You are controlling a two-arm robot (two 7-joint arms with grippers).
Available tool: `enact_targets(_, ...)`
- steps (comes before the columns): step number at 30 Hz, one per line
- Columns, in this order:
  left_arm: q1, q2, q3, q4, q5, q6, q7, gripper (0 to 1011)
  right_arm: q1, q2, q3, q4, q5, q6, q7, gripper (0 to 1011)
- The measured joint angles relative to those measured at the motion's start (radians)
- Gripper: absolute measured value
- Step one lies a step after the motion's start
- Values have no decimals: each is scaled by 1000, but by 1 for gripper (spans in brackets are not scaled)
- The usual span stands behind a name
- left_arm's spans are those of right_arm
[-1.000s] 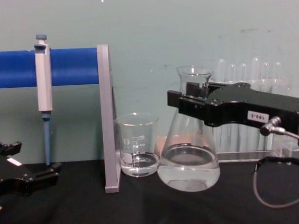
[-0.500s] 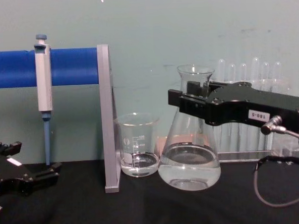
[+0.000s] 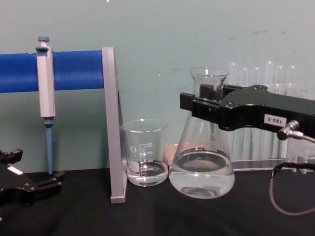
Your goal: Grasp the erlenmeyer flask with one hand, shake it three times, then place it back.
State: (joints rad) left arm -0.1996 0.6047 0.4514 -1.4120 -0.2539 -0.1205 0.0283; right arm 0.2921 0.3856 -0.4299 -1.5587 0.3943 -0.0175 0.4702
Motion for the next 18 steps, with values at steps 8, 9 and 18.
enact_targets(8,0,0,0,0,0,0,0,1001,4,-2,-3,6,1,-1,0,458)
enact_targets(9,0,0,0,0,0,0,0,1001,4,-2,-3,6,1,-1,0,458)
enact_targets(18,0,0,0,0,0,0,0,1001,6,-3,-6,9,1,-2,0,458)
